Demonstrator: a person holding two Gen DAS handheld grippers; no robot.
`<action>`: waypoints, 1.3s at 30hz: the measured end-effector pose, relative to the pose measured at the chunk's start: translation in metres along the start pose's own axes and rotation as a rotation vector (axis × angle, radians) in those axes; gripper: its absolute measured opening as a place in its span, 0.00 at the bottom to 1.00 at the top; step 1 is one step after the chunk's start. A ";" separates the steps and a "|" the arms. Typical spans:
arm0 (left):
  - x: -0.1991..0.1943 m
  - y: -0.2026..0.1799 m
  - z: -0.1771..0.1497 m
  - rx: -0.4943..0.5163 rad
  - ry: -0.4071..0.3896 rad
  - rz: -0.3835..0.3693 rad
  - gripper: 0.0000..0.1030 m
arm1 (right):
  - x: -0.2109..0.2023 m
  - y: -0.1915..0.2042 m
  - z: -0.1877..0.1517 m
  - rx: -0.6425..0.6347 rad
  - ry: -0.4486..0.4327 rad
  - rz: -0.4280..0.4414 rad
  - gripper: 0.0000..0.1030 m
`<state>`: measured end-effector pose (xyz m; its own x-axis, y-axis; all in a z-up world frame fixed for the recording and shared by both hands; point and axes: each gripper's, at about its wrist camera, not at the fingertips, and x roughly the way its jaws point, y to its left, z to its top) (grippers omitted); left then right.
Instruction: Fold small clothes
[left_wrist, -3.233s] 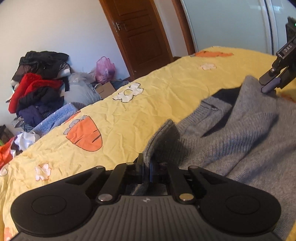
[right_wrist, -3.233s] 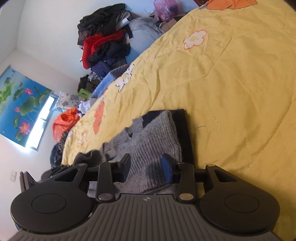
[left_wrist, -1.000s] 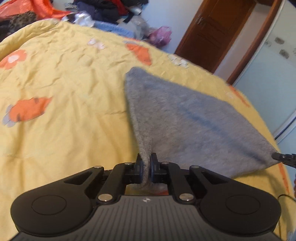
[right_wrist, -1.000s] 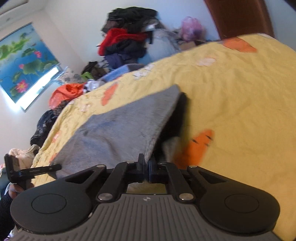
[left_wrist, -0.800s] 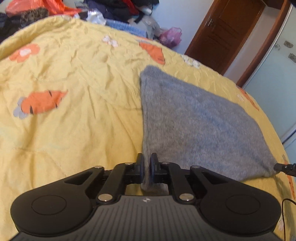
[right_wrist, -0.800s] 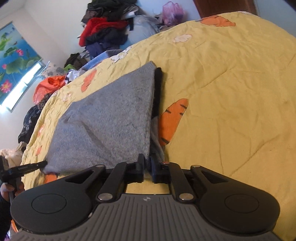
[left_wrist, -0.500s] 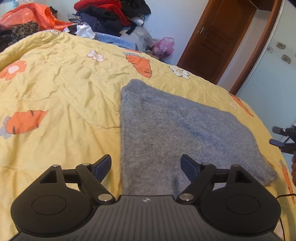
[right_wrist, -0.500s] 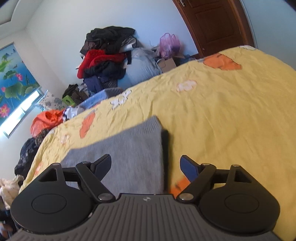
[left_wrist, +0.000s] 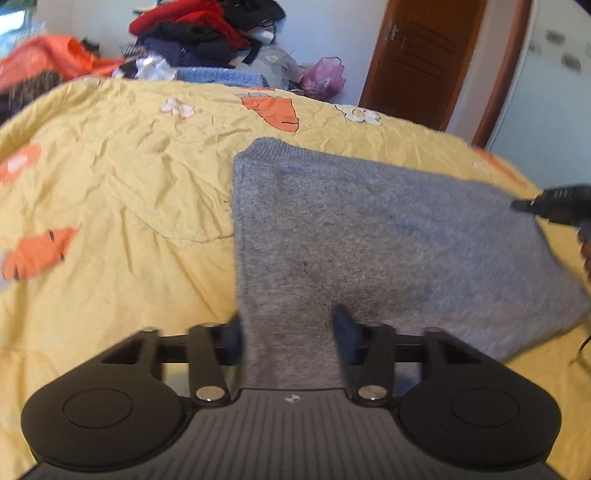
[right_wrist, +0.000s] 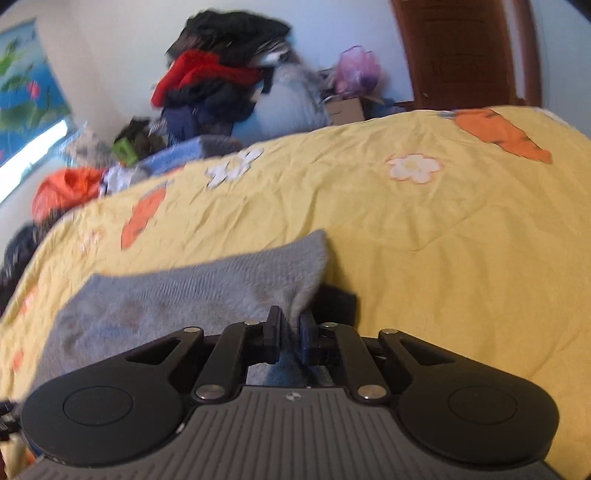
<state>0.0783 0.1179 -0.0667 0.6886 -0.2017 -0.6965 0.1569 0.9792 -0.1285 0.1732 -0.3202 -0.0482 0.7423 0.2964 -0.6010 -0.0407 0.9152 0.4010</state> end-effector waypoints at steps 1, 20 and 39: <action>0.000 0.001 0.000 0.004 -0.003 -0.003 0.42 | 0.000 -0.012 0.000 0.034 0.002 -0.016 0.14; -0.043 0.045 -0.073 -0.836 -0.128 -0.338 0.81 | -0.133 -0.073 -0.143 0.601 -0.041 0.217 0.72; 0.002 0.027 -0.061 -0.878 -0.175 -0.202 0.07 | -0.047 -0.019 -0.142 0.698 -0.072 0.263 0.16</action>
<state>0.0407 0.1454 -0.1144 0.8153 -0.3013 -0.4945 -0.2586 0.5747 -0.7765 0.0440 -0.3128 -0.1260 0.8098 0.4404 -0.3877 0.1936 0.4233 0.8851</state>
